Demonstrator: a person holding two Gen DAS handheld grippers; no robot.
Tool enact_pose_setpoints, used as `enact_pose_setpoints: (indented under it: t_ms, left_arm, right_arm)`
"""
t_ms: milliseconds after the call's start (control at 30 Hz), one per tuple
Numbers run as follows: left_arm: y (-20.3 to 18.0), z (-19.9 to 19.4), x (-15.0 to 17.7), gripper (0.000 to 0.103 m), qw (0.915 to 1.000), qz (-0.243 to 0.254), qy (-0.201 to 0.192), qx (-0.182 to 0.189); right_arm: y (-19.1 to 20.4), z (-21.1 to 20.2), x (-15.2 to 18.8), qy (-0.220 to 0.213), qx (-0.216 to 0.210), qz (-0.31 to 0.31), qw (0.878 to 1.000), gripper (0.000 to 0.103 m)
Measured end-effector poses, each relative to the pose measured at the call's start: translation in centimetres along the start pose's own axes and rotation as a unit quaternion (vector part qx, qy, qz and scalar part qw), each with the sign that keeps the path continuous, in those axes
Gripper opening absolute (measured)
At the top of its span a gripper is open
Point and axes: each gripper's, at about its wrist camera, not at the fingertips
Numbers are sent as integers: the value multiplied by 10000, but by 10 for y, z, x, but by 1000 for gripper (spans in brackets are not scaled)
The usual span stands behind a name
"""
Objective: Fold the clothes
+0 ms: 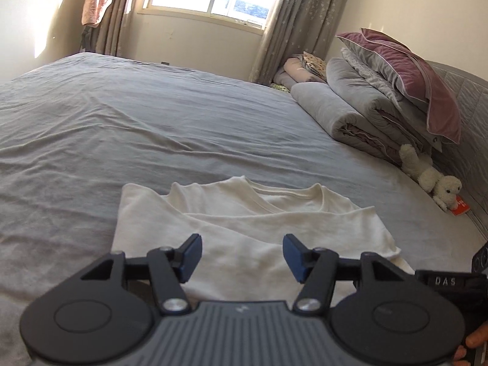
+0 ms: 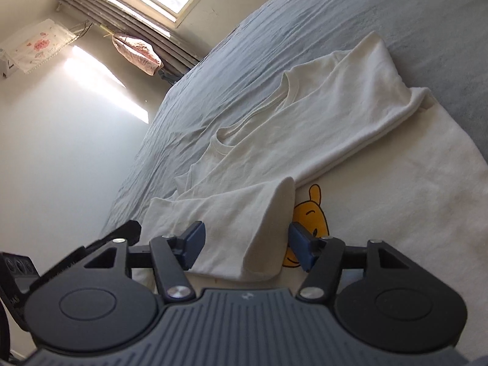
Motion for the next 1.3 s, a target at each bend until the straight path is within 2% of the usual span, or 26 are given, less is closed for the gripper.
enact_pose_setpoints:
  t_ms: [33, 67, 133, 200, 400, 633, 833, 967, 1067, 1200, 1300]
  left_arm:
    - [6, -1, -2, 60, 9999, -119, -33, -81]
    - [12, -2, -4, 60, 9996, -239, -66, -163]
    - [24, -3, -7, 60, 9983, -514, -80, -248]
    - [35, -4, -9, 60, 9969, -748, -96, -242]
    - [63, -3, -12, 60, 9902, -1371, -158, -232]
    - [79, 11, -9, 53, 9800, -1981, -126, 100]
    - [75, 25, -7, 52, 9792, -2023, -30, 177]
    - [70, 36, -5, 46, 9808, -1945, 93, 138]
    - [63, 47, -1, 41, 9843, -1746, 251, 114]
    - [52, 54, 2, 38, 9902, -1341, 368, -156]
    - [47, 55, 3, 38, 9934, -995, 403, -398]
  right_arm:
    - [6, 2, 2, 2, 159, -236, 9996, 31]
    - [12, 3, 4, 3, 317, -472, 9984, 25]
    - [23, 7, 5, 55, 579, -898, 9943, 18]
    - [30, 6, -7, 77, 582, -1072, 9925, 14]
    - [61, 2, -61, -233, 628, -1591, 9850, 10]
    - [70, -23, -93, -741, 882, -2075, 9714, 8]
    - [33, -42, -103, -941, 1133, -1813, 9723, 8]
    - [7, -45, -105, -905, 1183, -1538, 9768, 8]
    - [-8, -43, -105, -870, 1209, -1438, 9783, 8]
    - [-31, -37, -101, -769, 1301, -1243, 9807, 8]
    - [-49, -28, -90, -698, 1535, -1169, 9787, 8]
Point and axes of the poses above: each gripper's, at about its wrist camera, not at the fingertips, and z roughly the way its jaws point, y to its left, x to its underside, and after that the axes turned 8 degrees about y, right-handed
